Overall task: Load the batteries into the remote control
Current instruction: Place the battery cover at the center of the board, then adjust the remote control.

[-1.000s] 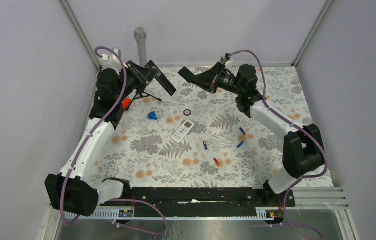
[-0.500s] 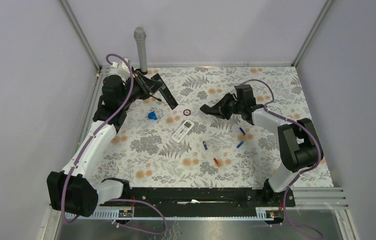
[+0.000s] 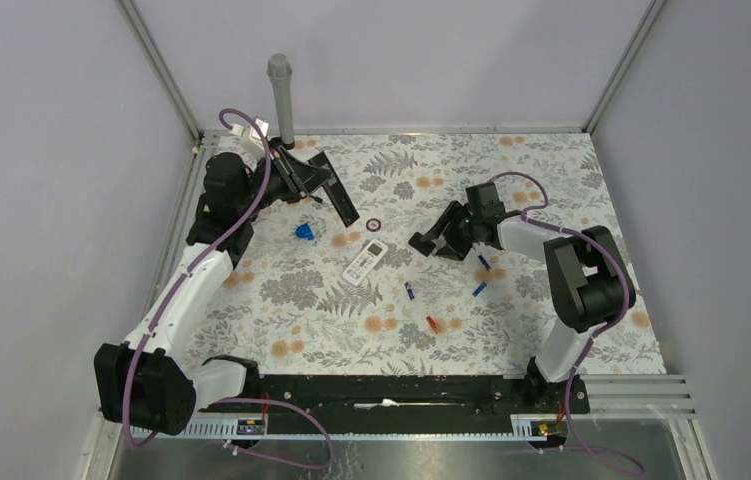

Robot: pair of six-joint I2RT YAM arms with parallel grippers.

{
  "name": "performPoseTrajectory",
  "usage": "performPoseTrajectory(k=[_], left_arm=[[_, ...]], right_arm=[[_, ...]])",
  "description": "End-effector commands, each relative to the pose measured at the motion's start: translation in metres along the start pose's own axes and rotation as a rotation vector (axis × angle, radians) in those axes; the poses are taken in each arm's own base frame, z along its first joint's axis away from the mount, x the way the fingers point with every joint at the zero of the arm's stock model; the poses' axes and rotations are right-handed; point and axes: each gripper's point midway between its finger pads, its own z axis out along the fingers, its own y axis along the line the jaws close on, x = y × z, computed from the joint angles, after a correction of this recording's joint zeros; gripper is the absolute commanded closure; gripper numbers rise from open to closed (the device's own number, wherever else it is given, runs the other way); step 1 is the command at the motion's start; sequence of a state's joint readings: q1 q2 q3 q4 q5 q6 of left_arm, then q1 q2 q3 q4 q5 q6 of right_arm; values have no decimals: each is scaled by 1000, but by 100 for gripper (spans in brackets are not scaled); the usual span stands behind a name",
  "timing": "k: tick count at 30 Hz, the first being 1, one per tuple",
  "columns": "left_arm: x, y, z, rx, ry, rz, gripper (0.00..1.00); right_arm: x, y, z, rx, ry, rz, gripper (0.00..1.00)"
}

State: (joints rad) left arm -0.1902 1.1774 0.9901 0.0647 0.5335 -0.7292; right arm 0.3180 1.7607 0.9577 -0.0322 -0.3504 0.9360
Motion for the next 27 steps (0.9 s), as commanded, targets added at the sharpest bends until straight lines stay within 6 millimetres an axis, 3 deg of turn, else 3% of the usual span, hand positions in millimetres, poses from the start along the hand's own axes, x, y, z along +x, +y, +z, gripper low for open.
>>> performPoseTrajectory(k=[1, 3, 5, 8, 11, 14, 16, 21, 27], left_arm=[[-14, -33, -10, 127, -32, 108, 100], [-12, -36, -11, 141, -19, 118, 100], [-11, -41, -12, 169, -2, 128, 100], [-8, -52, -14, 219, 29, 134, 100], [-6, -64, -17, 275, 61, 132, 100], [-4, -78, -20, 345, 93, 121, 100], [-2, -89, -23, 403, 114, 111, 100], [3, -115, -31, 526, 155, 86, 100], [7, -127, -33, 576, 181, 44, 100]], right_arm=[[-9, -8, -13, 66, -59, -52, 30], [-16, -2, -24, 72, -98, -83, 21], [-21, 16, -38, 18, -120, -155, 17], [-14, 87, -75, -299, -130, -307, 15], [20, 162, -133, -679, -113, -533, 11], [72, 209, -176, -887, -80, -772, 3], [104, 225, -187, -947, -33, -857, 1], [121, 238, -184, -997, 10, -879, 3], [153, 251, -206, -1156, 208, -910, 36]])
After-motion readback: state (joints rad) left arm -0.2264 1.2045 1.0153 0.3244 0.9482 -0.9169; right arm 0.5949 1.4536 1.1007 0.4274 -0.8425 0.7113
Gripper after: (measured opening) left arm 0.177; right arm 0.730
